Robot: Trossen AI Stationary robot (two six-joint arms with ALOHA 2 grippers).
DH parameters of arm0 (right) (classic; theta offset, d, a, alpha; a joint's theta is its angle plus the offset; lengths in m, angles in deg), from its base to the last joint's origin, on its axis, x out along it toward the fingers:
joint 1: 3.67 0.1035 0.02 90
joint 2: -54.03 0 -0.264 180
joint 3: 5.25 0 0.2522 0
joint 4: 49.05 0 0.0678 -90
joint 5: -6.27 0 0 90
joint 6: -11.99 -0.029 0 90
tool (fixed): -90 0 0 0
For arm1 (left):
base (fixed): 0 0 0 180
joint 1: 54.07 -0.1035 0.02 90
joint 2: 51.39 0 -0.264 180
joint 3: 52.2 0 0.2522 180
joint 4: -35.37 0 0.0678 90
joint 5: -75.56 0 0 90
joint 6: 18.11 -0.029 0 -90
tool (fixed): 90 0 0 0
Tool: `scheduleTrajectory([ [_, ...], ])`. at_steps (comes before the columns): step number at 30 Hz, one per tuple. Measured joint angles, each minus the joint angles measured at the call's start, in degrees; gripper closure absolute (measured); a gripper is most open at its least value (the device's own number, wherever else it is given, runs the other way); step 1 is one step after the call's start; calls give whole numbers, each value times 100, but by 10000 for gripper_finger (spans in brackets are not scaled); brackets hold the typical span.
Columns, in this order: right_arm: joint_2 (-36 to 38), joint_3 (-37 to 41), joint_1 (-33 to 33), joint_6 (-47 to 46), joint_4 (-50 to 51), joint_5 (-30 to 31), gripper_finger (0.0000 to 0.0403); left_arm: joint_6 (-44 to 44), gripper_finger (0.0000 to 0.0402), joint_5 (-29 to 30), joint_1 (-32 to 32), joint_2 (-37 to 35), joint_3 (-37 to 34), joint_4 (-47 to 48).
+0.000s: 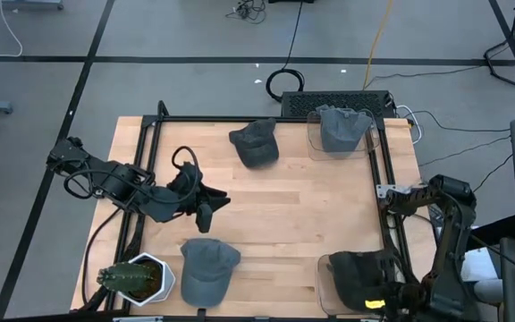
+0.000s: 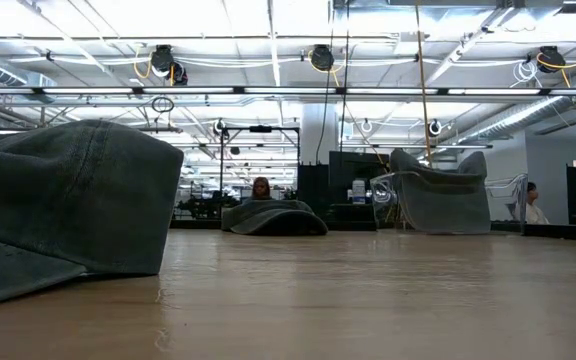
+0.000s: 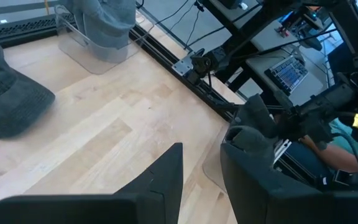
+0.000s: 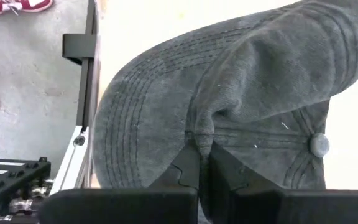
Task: Pick & Place hat
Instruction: Put the bottom black cap into the bottom transparent bin
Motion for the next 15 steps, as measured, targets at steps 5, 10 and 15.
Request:
scheduleTrajectory([
  [5, -246, 58, 53, 161, -154, -4, 397, -24, 286, -74, 41, 0, 0, 0],
  [10, -251, 510, 40, 252, -641, -348, 369, -32, 286, -76, 44, 0, 0, 1],
  [15, -235, 776, 40, 11, -917, -746, 339, -32, 286, -78, 64, 0, 0, 2],
])
